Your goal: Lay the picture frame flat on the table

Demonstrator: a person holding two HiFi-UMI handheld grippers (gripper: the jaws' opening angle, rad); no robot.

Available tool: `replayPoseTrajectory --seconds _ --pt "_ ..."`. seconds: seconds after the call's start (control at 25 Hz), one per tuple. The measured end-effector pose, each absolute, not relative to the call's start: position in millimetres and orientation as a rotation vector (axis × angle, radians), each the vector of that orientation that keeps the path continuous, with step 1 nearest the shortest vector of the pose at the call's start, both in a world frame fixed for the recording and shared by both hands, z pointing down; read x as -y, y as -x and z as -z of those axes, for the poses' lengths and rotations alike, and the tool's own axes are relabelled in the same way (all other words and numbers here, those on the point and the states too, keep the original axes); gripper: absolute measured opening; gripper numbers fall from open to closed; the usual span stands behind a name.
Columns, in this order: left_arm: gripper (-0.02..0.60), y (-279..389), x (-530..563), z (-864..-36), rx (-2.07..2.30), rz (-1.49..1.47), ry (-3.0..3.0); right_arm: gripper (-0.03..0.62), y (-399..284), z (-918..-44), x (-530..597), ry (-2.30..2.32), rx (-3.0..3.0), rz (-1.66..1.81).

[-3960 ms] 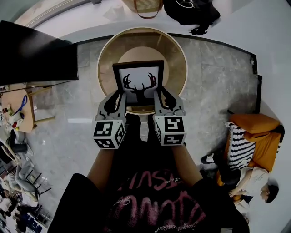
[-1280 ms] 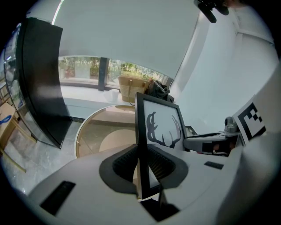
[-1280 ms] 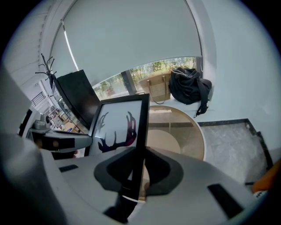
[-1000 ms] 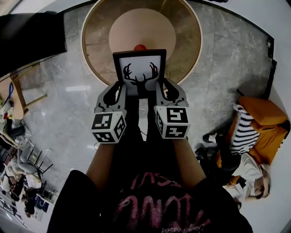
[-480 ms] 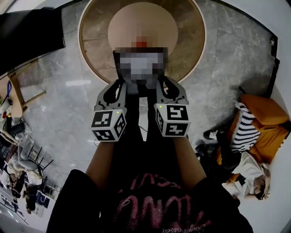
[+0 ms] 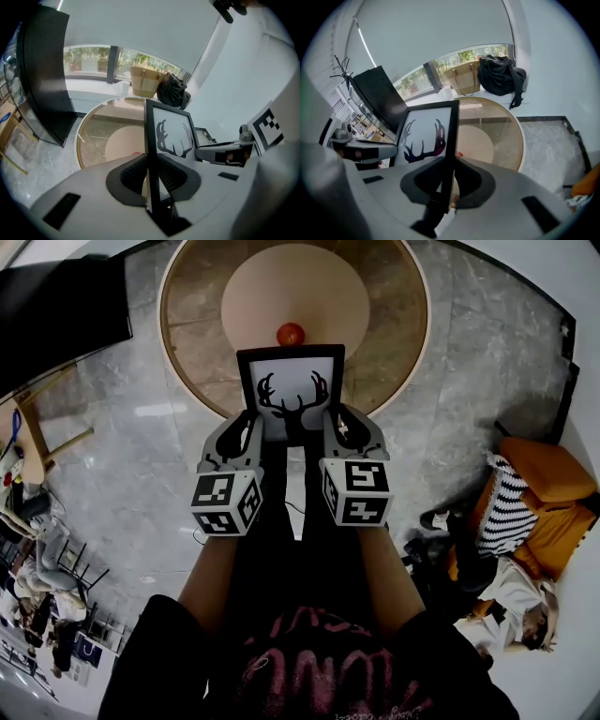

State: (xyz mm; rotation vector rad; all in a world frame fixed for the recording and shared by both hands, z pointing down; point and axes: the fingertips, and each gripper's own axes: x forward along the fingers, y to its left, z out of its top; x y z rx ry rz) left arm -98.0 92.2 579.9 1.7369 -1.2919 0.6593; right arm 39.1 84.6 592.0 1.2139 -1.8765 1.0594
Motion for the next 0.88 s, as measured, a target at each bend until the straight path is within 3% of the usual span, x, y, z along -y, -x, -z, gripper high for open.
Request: replayPoseTrajectory --seconds 0.88 --pt "0.071 102 -103 -633 1.273 -0.686 -1.668 0.081 -35 -646 -96 -1.167 1.819 -1.117"
